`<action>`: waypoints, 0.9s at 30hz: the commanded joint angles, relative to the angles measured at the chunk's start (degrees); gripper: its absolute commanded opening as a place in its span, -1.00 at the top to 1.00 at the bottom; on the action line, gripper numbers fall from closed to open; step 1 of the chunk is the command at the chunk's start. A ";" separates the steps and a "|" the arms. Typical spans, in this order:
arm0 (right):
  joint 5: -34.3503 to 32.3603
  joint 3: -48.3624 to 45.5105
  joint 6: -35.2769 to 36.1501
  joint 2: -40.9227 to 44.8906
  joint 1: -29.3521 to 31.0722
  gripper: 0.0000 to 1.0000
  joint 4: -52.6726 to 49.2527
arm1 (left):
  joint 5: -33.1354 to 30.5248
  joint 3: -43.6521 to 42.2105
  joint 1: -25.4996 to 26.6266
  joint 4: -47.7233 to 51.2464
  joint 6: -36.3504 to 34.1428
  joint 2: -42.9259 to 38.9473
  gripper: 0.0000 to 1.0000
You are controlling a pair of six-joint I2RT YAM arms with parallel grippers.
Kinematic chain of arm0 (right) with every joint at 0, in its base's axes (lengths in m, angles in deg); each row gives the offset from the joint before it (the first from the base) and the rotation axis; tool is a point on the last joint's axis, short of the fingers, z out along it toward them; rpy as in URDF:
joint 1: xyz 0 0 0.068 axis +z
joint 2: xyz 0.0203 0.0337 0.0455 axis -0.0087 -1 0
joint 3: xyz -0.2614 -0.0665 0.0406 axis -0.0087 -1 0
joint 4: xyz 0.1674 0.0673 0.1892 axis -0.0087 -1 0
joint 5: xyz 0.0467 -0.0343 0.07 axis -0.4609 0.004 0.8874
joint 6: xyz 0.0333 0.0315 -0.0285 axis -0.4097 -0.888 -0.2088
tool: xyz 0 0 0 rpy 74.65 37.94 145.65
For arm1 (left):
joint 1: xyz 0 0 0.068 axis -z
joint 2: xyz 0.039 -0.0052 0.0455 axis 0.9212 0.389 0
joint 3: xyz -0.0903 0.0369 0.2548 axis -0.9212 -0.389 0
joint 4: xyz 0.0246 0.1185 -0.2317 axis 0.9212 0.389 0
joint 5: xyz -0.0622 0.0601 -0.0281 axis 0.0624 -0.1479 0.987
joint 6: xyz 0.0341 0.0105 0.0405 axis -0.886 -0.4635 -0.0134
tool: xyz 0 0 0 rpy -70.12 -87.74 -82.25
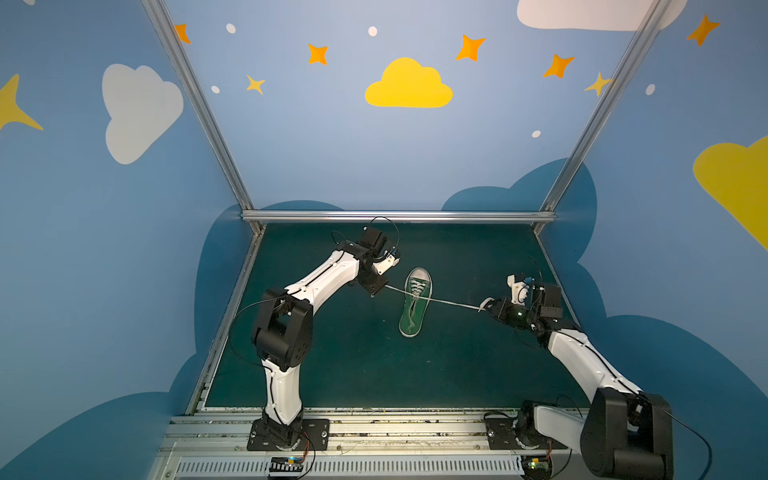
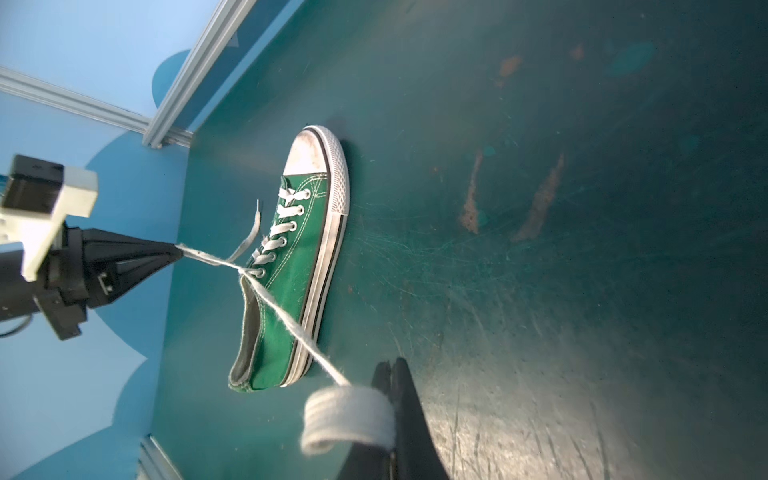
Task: Tie the shoes
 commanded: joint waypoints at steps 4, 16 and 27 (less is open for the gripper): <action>3.80 -2.00 -1.65 -3.69 -4.86 1.00 2.57 | -2.31 -0.13 -2.50 3.94 1.49 0.01 0.93; 12.65 3.41 -0.28 -8.03 -5.12 1.00 0.71 | 4.95 -6.22 0.32 -0.22 3.25 -3.17 0.79; 14.26 4.26 -0.66 -9.43 -1.93 1.00 0.74 | 23.55 -13.11 3.91 -20.60 -5.94 -4.87 0.05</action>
